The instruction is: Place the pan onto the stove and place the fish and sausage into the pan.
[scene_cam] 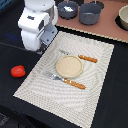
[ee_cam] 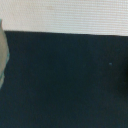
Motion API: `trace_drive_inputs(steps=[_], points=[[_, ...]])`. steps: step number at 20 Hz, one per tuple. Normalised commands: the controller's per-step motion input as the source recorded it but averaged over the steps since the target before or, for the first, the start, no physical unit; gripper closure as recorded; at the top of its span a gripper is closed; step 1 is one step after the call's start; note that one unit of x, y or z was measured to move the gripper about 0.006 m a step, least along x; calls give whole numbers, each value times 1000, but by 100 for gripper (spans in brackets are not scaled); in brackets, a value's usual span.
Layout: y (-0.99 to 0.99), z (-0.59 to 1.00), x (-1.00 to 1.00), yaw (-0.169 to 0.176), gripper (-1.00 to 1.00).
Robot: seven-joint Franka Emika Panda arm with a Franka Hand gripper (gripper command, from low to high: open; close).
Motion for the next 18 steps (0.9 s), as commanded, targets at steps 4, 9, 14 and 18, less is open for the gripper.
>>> trace_drive_inputs(steps=[4,9,14,18], points=[[-729,-38,-301,51,-100],[-350,-1,-292,107,-100],[-247,-2,-140,123,-100],[-294,-65,-137,94,-100]])
